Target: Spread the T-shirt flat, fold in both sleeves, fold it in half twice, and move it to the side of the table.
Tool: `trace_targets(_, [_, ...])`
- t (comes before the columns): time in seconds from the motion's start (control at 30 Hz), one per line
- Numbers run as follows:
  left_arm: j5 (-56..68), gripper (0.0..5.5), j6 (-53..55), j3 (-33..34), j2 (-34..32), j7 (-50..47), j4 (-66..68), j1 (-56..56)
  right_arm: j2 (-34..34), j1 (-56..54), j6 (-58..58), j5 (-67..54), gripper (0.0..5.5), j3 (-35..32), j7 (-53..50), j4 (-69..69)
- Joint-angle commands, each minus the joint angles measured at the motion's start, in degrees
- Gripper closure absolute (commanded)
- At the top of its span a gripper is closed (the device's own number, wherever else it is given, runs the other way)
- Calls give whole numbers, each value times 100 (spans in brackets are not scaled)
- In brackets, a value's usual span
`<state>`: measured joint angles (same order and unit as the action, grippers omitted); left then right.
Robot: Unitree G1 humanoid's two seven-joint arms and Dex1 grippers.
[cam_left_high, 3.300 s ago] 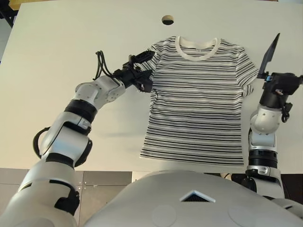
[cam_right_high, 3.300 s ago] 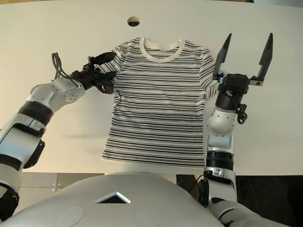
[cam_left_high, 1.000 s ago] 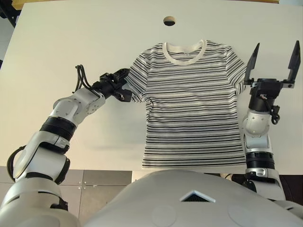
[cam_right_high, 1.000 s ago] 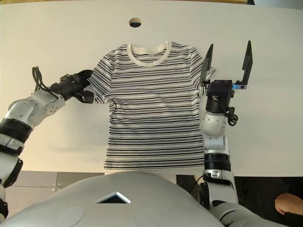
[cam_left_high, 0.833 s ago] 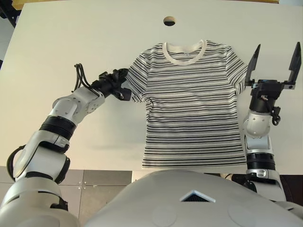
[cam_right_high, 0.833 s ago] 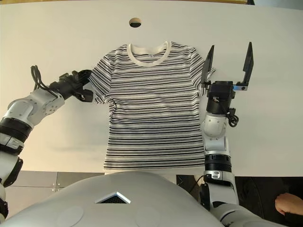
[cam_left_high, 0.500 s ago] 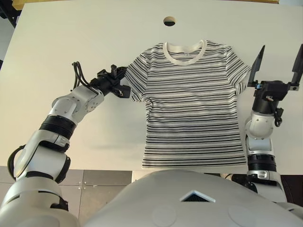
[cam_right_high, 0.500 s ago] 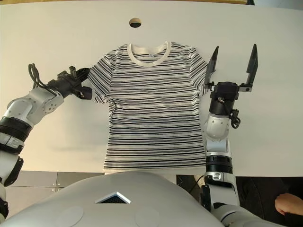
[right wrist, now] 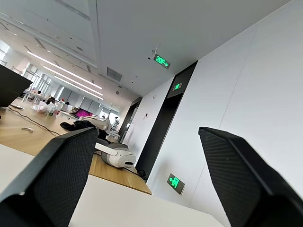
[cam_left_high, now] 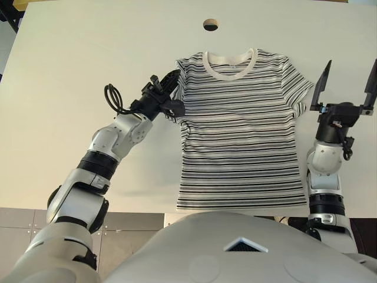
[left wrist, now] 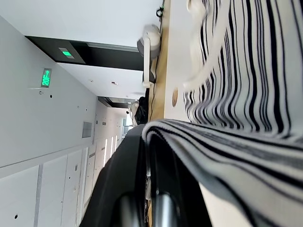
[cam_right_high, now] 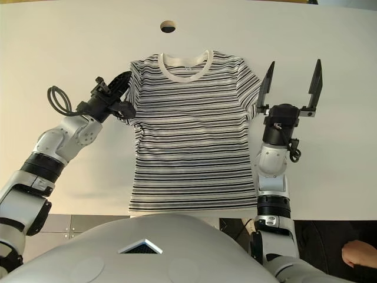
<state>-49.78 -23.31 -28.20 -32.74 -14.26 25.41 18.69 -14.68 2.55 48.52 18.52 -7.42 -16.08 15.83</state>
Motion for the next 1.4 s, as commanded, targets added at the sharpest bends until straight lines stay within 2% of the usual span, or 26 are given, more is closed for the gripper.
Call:
trace_targets(0.03, [-83, 539, -65, -108, 167, 33, -25, 108, 13, -75, -18, 93, 158, 47, -4, 39])
trace_targets(0.37, [-526, 539, 251, -682, 1050, -33, 740, 615, -11, -137, -74, 185, 158, 7, -74, 83])
trace_targets(0.53, [-369, 458, 348, -556, 1151, -87, 933, 689, -279, -211, -272, 466, 158, -230, -251, 132])
trace_targets(0.8, [-94, 335, 349, -302, 1016, 25, 134, 392, -1920, -1022, -1586, 1589, 158, -267, -103, 683])
trace_targets(0.9, [-8, 286, 416, -137, 873, 107, -396, 158, -2512, -1446, -2020, 1970, 158, 128, 278, 1342])
trace_targets(1.1, [453, 275, 621, 829, 807, -386, -1433, -336, -3108, -2544, -2260, 3103, 158, 1694, 859, 3293])
trace_targets(1.27, [501, 275, 421, 1095, 759, -709, -1684, -716, -2876, -3452, -2206, 3702, 158, 2755, 475, 4499])
trace_targets(1.4, [467, 275, 387, 1136, 778, -715, -1703, -788, -2667, -3851, -2255, 3848, 158, 3262, 20, 5141])
